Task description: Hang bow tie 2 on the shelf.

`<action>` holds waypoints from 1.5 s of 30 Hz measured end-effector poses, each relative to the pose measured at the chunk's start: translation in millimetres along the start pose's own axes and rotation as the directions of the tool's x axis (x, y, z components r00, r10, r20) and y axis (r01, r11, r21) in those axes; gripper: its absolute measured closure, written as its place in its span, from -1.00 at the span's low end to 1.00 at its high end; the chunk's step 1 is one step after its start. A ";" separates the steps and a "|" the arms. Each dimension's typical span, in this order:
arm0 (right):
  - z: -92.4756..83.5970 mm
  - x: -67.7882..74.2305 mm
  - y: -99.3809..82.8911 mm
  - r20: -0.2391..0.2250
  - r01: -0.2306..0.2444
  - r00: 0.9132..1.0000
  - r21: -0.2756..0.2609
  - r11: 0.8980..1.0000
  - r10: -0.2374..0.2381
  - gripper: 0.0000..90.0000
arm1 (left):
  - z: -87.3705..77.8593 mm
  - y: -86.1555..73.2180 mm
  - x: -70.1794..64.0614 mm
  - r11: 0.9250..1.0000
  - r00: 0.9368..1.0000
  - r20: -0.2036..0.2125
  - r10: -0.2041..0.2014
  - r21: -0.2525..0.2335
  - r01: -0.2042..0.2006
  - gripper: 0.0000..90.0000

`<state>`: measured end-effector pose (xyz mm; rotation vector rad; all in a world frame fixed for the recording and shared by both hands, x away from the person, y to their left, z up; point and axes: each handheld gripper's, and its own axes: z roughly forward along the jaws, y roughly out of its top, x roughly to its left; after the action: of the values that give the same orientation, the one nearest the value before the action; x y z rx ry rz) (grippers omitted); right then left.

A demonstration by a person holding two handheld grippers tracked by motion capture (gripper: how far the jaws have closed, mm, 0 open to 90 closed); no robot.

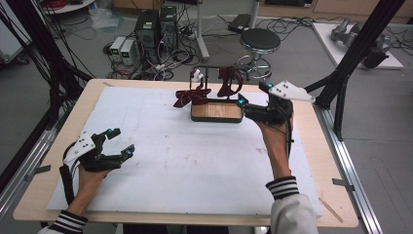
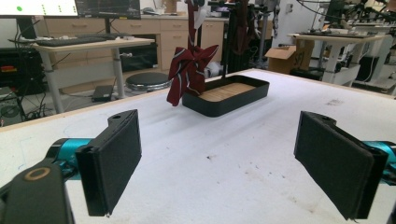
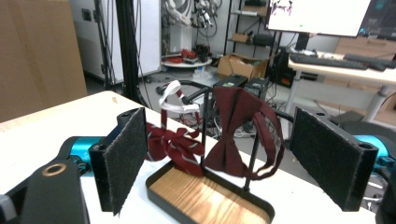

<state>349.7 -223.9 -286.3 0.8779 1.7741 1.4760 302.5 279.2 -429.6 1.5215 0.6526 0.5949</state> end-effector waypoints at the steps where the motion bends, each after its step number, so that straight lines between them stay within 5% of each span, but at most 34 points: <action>1: -4.8 2.4 -3.1 -0.002 0.002 1.000 -0.007 1.000 -0.002 -0.59 | -0.4 -0.4 -0.7 1.000 1.000 -0.005 0.003 -0.001 -0.003 -0.66; 9: -47.1 20.4 -43.7 0.009 0.003 1.000 -0.071 0.997 -0.002 -0.59 | -3.6 -1.5 -8.1 0.999 0.999 -0.035 0.025 -0.021 -0.026 -0.66; 16: -64.6 25.1 -87.2 0.022 -0.010 1.000 -0.102 0.995 0.013 -0.61 | -9.4 -4.4 -12.8 0.999 0.998 -0.051 0.024 -0.029 -0.025 -0.67; 26: -68.9 30.0 -130.5 0.031 -0.048 0.998 -0.134 0.990 0.052 -0.63 | -19.0 -10.9 -17.3 0.999 0.997 -0.074 0.031 -0.040 -0.034 -0.67; 45: -64.5 41.3 -165.1 0.023 -0.048 0.998 -0.121 0.992 0.051 -0.64 | -24.0 -22.5 -21.2 0.998 0.992 -0.116 0.042 -0.046 -0.048 -0.67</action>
<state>259.7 -247.6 -442.8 0.8804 1.6371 1.5786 269.4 281.4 -450.5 1.4676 0.6880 0.7317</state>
